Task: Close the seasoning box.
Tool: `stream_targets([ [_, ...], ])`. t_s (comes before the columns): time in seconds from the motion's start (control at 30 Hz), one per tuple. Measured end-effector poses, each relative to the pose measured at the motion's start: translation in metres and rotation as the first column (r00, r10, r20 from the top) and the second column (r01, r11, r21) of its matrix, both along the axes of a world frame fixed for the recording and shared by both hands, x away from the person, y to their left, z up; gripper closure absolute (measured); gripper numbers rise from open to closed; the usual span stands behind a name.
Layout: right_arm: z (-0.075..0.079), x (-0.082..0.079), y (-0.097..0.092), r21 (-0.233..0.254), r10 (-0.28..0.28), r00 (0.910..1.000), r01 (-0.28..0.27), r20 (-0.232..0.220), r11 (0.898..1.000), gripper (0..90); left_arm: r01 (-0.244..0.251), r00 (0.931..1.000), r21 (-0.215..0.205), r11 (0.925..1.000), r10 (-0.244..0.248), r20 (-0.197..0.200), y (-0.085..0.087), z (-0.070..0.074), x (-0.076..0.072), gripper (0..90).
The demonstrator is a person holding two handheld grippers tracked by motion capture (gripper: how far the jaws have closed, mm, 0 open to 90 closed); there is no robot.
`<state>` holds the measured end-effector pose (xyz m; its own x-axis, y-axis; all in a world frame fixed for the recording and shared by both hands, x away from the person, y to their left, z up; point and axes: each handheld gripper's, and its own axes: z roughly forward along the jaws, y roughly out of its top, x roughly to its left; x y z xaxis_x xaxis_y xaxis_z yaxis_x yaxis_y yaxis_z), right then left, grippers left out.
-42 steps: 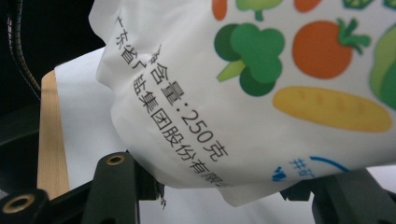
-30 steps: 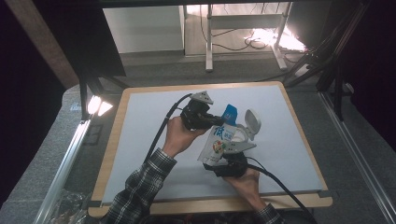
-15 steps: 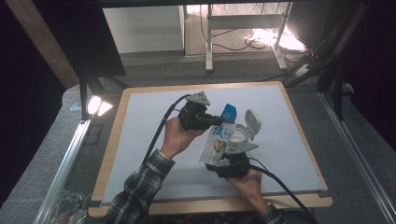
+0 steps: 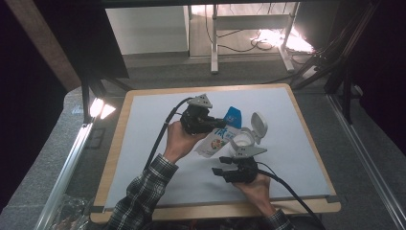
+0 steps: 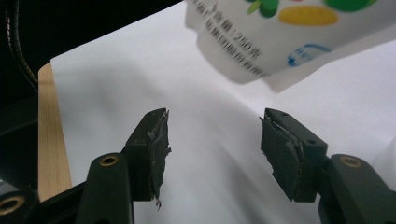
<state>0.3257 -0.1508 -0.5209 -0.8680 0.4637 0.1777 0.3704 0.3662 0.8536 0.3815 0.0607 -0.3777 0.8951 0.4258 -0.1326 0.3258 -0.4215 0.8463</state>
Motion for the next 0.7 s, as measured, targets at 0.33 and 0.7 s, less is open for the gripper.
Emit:
stream_targets([
  [0.33, 0.002, -0.001, -0.001, 0.008, 0.003, 1.0000, -0.003, 0.005, 1.000, 43.7, 0.019, 0.9998, -0.004, 0.9998, -0.019, 0.004, 0.000, -0.003, -0.002, 90.0],
  [0.7, 0.003, -0.001, -0.002, 0.010, 0.002, 1.0000, -0.002, 0.004, 1.000, 52.0, 0.019, 0.9998, -0.006, 0.9998, -0.019, 0.009, 0.004, -0.011, 0.001, 90.0],
])
